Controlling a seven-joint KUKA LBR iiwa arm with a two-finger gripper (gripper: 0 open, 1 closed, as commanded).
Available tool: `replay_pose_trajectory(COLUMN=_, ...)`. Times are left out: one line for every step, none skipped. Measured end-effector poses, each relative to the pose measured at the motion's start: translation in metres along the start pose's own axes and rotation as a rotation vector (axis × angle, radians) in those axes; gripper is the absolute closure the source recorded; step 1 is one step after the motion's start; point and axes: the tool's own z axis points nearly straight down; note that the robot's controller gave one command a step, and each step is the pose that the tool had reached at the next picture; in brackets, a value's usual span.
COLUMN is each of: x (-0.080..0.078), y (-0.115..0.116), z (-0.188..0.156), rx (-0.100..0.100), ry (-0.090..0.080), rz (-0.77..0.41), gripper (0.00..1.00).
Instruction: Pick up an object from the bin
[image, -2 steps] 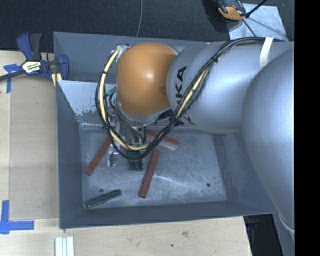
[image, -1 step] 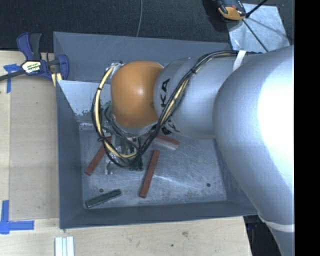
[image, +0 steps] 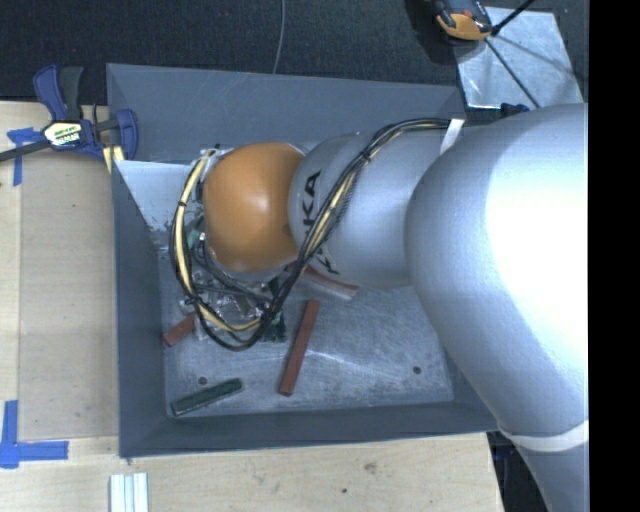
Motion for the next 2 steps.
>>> replay_pose_trajectory(x=0.000, y=0.000, z=0.000, rx=0.000, ry=0.000, rz=0.001, gripper=1.00)
replay_pose_trajectory(x=-0.013, y=0.017, z=-0.172, rx=-0.001, ry=0.006, rz=-0.036, gripper=1.00)
